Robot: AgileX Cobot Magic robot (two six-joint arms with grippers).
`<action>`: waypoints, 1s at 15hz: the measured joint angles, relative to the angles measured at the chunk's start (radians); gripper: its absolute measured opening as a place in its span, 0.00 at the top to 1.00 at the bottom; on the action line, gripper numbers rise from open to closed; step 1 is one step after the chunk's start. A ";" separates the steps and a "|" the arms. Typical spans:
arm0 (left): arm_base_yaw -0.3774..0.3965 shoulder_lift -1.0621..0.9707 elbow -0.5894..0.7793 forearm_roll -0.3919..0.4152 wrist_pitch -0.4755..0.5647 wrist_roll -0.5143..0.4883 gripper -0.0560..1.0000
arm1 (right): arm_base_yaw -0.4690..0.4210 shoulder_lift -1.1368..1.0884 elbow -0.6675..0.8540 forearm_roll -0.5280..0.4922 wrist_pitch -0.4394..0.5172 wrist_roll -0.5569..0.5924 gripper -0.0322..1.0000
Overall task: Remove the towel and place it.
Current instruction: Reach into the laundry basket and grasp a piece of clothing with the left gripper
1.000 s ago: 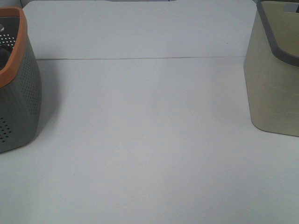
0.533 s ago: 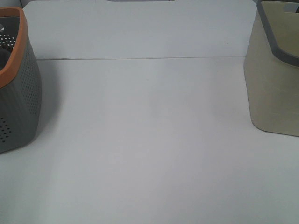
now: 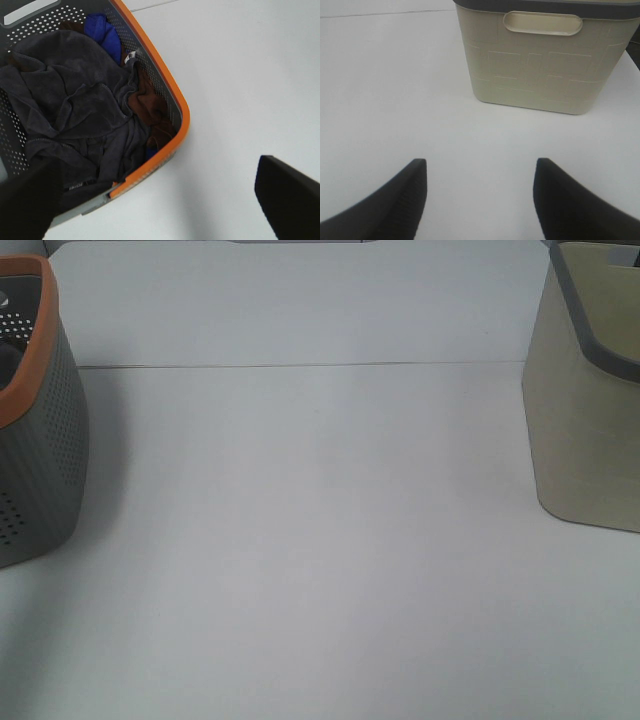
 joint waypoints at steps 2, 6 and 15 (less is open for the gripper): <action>0.000 0.147 -0.105 0.000 0.008 0.051 0.01 | 0.000 0.000 0.000 0.000 0.000 0.000 0.36; 0.040 0.347 -0.270 -0.001 0.008 0.302 0.01 | 0.000 0.000 0.000 0.000 0.000 0.000 0.36; 0.218 0.645 -0.279 0.094 -0.052 0.862 0.01 | 0.000 0.000 0.000 0.000 0.000 0.000 0.36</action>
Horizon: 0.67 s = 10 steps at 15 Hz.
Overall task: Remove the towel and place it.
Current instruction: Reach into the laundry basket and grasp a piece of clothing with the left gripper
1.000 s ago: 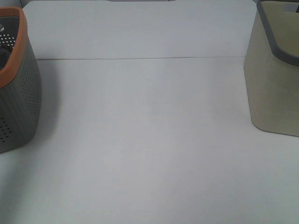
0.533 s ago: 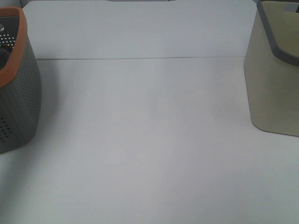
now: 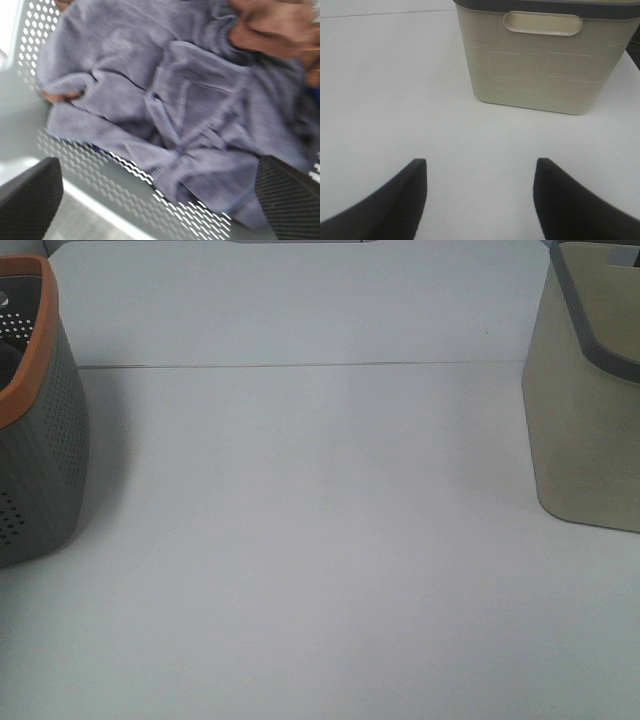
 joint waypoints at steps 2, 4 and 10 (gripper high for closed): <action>0.002 0.092 0.000 0.000 -0.111 0.062 0.01 | 0.000 0.000 0.000 0.000 0.000 0.000 0.36; 0.002 0.187 0.000 0.000 -0.195 0.130 0.01 | 0.000 0.000 0.000 0.000 0.000 0.000 0.36; -0.001 0.373 0.000 0.000 -0.302 0.219 0.06 | 0.000 0.000 0.000 0.000 0.000 0.000 0.36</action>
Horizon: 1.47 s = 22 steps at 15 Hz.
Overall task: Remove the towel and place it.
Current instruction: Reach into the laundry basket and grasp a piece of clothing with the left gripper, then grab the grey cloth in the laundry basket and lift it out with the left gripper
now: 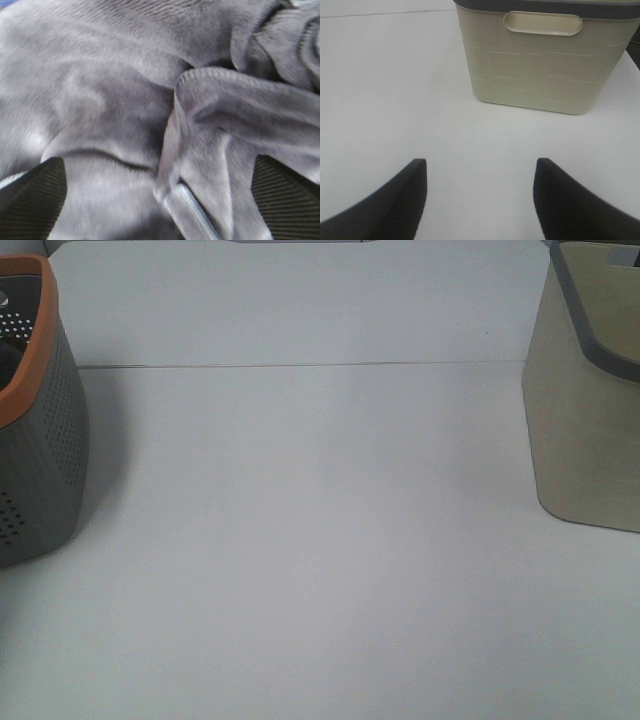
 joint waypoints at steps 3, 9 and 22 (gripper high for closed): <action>-0.010 0.033 0.000 -0.019 -0.035 0.004 0.16 | 0.000 0.000 0.000 0.000 0.000 0.000 0.36; -0.021 0.062 0.000 -0.021 -0.056 0.004 0.51 | 0.000 0.000 0.000 0.000 0.000 0.000 0.36; -0.021 0.066 0.000 -0.036 -0.010 -0.061 0.95 | 0.000 0.000 0.000 0.000 0.000 0.000 0.36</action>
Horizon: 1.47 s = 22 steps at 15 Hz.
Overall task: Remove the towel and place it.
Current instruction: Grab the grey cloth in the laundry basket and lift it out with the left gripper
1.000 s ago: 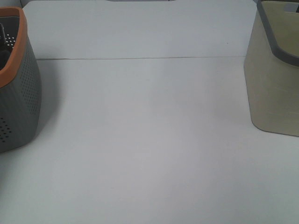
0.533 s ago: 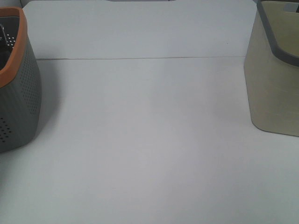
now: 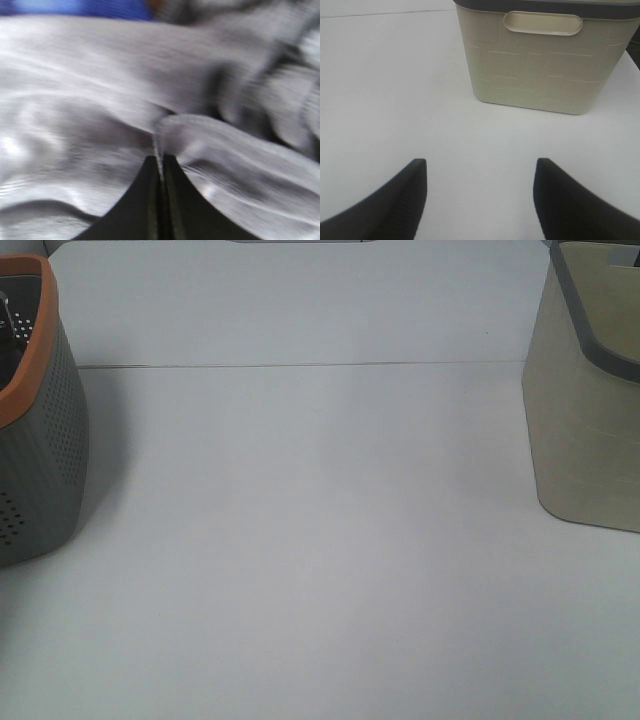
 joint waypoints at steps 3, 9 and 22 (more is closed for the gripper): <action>0.000 -0.075 0.000 0.000 0.066 -0.018 0.95 | 0.000 0.000 0.000 0.000 0.000 0.000 0.36; 0.000 -0.362 0.000 -0.001 0.179 -0.168 0.95 | 0.000 0.000 0.000 0.000 0.000 0.000 0.36; 0.000 -0.692 0.000 -0.081 0.272 -0.215 0.95 | 0.000 0.000 0.000 0.000 0.000 0.000 0.36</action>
